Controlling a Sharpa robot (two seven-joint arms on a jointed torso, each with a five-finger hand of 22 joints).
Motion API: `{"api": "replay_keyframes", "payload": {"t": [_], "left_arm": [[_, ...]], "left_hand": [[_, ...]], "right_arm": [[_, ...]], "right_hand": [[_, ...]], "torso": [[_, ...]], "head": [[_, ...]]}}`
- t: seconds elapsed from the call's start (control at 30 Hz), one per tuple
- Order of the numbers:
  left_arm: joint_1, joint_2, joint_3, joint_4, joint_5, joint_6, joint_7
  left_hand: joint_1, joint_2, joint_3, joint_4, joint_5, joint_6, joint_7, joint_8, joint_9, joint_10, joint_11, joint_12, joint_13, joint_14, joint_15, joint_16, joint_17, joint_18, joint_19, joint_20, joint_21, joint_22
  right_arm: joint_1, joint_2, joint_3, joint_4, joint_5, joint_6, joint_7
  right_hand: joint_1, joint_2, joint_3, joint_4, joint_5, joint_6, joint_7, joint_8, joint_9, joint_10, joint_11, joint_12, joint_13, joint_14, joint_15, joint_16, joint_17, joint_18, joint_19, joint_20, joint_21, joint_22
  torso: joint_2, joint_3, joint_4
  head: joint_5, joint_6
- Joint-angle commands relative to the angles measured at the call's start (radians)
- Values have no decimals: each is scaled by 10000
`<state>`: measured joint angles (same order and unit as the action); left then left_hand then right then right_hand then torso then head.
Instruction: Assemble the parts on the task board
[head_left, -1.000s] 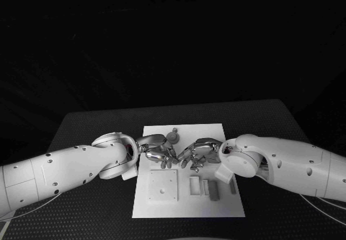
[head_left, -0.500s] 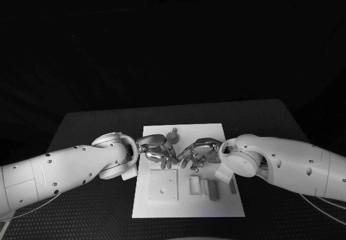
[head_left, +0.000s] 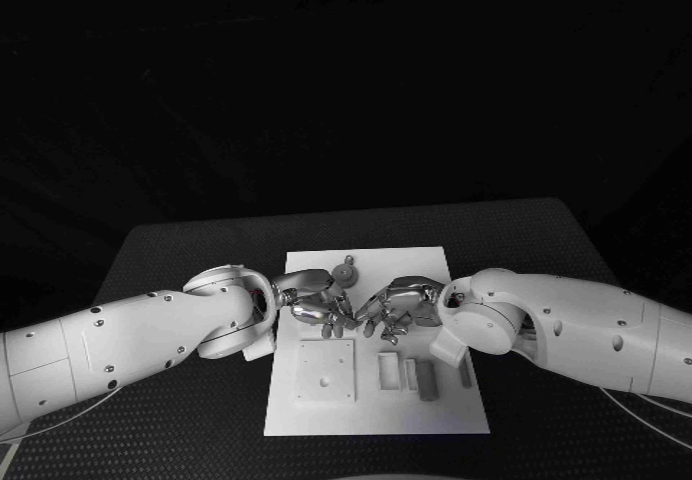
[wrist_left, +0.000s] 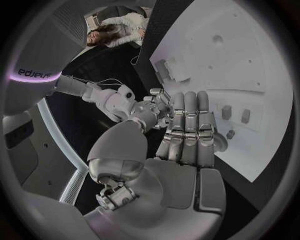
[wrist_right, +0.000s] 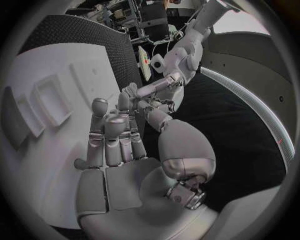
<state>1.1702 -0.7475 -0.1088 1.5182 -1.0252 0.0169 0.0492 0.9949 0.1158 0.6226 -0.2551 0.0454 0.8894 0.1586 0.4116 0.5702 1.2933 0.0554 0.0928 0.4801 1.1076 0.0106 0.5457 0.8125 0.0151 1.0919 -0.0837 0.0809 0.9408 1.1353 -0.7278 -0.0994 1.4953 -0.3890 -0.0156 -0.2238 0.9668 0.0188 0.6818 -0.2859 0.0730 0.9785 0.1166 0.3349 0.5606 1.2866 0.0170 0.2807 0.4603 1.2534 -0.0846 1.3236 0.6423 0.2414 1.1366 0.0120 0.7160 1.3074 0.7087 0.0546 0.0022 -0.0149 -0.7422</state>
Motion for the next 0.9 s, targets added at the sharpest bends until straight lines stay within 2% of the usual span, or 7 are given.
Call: {"api": "replay_keyframes", "payload": {"t": [0.03,0.3,0.5,0.67,0.73,0.83,0.9], "left_arm": [[6,26,5,34,2,91,84],[6,19,5,28,4,78,70],[6,19,5,20,58,2,35],[7,15,4,-17,561,-419,11],[7,4,4,-30,747,-548,7],[7,7,3,-30,886,-688,-44],[7,9,3,-38,895,-772,-40]], "left_hand": [[10,117,45,4,40,381,-283,37,14,65,5,13,17,84,6,-62,13,-86,55,-14,28,9],[10,116,46,7,40,380,-283,37,18,67,5,12,18,85,6,-64,17,-88,55,-14,27,10],[9,115,46,11,40,378,-282,36,22,67,6,10,18,86,6,-66,20,-89,55,-15,26,11],[-62,77,22,111,40,278,-239,-23,23,20,31,-29,11,55,24,-108,30,-107,42,-6,11,9],[-86,-60,-1,117,39,146,-186,-100,3,-43,62,-70,1,8,41,-152,28,-111,11,-3,-9,5],[-213,-680,-225,24,30,-262,-5,-338,-84,-173,128,-144,-15,-87,85,-231,24,-123,-57,25,-41,7],[-180,-1075,-392,-182,33,-404,64,-418,-115,-258,163,-185,-21,-140,99,-271,28,-107,-82,30,-45,21]], "right_arm": [[-6,11,-8,30,-208,137,90],[-6,8,-15,38,-305,66,101],[-6,2,-19,38,-504,-203,170],[-7,-6,-23,60,-596,-432,224],[-7,-5,-25,62,-615,-548,254],[-7,-9,-26,55,-616,-667,281],[-7,-10,-27,54,-616,-703,299]], "right_hand": [[164,122,1,-54,36,111,-20,85,128,105,-43,60,99,-25,-132,-64,19,204,91,-21,7,190],[318,123,-8,-59,36,160,-54,130,220,166,-79,98,259,-4,-168,-69,31,204,115,-37,24,193],[464,138,-23,-61,36,224,-93,191,341,238,-120,148,442,14,-208,-76,44,204,133,-51,41,194],[539,170,-45,-64,36,291,-133,250,460,321,-166,212,624,44,-251,-77,57,204,164,-65,60,193],[551,167,-56,-64,35,311,-147,268,500,347,-181,234,686,57,-266,-75,62,204,177,-71,68,193],[569,164,-70,-65,36,338,-167,294,568,379,-204,265,790,72,-287,-79,67,204,201,-83,83,194],[575,162,-75,-65,36,350,-176,305,602,392,-214,278,841,78,-297,-83,69,204,207,-88,88,193]], "torso": [[1,1,1],[-1,-1,1],[-1,2,1],[-2,3,1],[-4,4,1],[-2,4,0],[-1,2,5]], "head": [[-3,-6],[-7,-8],[-9,-10],[-19,-20],[-28,-20],[-35,-22],[-46,-26]]}}
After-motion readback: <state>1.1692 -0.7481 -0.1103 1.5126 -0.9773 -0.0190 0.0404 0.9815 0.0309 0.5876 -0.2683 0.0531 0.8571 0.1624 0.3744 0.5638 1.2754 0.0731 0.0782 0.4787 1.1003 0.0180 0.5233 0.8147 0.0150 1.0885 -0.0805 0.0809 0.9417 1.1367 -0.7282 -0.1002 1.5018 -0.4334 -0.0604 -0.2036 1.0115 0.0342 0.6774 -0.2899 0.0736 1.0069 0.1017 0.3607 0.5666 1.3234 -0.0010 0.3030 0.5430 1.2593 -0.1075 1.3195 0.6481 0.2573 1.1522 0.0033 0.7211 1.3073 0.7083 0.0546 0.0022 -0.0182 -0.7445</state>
